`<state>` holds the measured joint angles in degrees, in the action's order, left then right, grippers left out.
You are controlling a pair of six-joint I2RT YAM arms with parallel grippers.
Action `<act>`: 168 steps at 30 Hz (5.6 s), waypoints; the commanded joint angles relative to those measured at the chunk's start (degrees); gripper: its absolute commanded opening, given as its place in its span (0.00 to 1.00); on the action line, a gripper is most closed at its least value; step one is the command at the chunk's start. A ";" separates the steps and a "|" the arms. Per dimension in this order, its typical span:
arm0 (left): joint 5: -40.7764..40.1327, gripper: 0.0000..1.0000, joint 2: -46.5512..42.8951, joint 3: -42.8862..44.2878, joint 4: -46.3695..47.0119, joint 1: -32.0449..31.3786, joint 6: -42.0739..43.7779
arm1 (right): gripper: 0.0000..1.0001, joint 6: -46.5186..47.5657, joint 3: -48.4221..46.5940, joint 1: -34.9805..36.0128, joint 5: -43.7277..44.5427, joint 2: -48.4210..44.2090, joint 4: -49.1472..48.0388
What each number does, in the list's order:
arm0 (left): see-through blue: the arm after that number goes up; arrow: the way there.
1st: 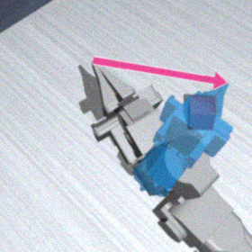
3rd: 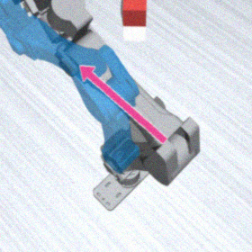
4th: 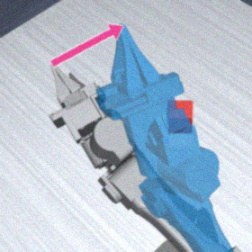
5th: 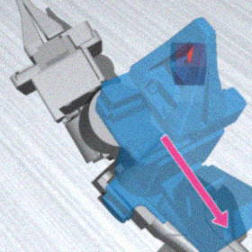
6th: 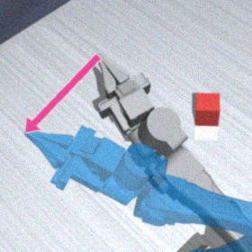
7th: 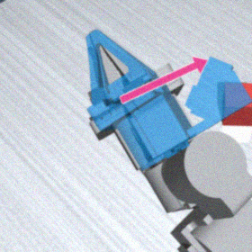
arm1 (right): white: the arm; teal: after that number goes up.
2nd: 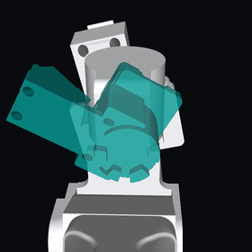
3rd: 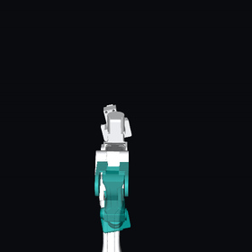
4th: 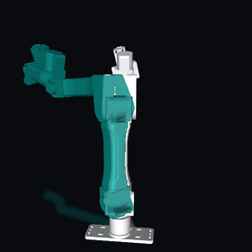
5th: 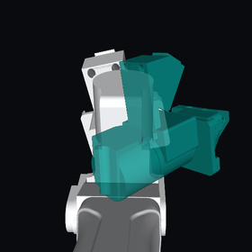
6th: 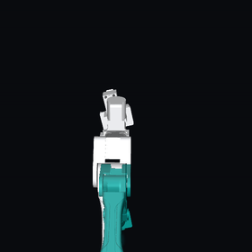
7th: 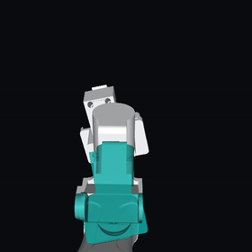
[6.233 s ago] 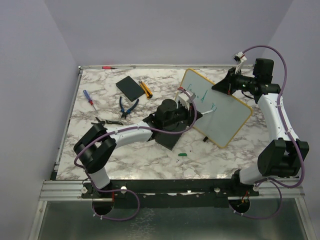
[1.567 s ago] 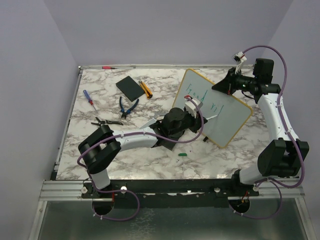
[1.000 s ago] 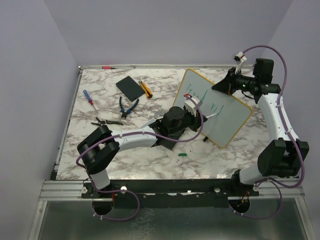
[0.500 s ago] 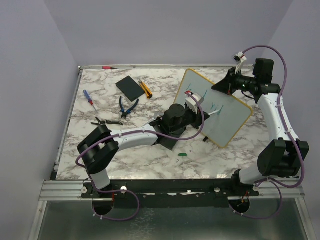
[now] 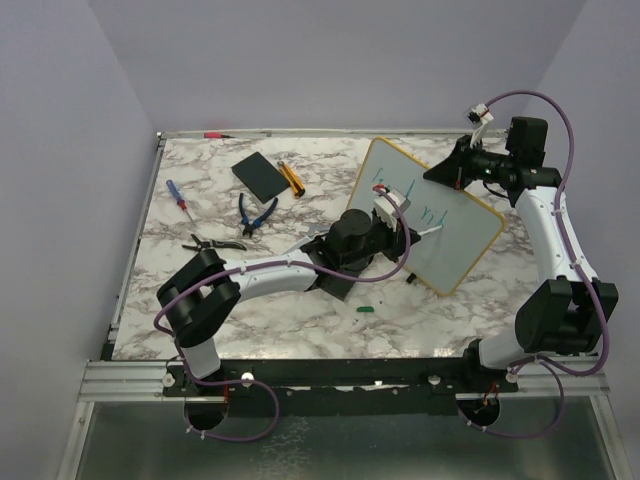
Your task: Write a sentence on the whiteboard
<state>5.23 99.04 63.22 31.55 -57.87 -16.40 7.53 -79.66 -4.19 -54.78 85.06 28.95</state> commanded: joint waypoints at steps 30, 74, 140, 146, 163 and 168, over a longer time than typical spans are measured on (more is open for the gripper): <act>-4.43 0.00 -1.44 -1.36 -1.24 0.30 2.77 | 0.01 0.12 1.43 0.76 -1.79 -0.59 5.42; 2.32 0.00 -0.29 2.30 -1.40 -1.73 1.99 | 0.01 0.20 1.52 0.76 -1.88 -0.68 5.50; -3.19 0.00 -0.21 -0.53 -0.52 -1.28 0.85 | 0.01 0.20 1.62 0.75 -1.90 -0.58 5.59; -2.73 0.00 -0.48 -1.37 -1.03 -1.28 1.42 | 0.01 0.20 1.53 0.76 -1.90 -0.51 5.59; -0.54 0.00 0.87 0.79 -1.23 -1.87 1.69 | 0.01 0.18 1.61 0.77 -1.81 -0.51 5.52; -0.55 0.00 1.37 1.62 -1.23 -2.57 1.73 | 0.01 0.20 1.61 0.76 -1.81 -0.59 5.59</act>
<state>3.73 100.36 62.98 30.50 -59.79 -15.35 7.55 -79.64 -4.23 -54.78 85.06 28.95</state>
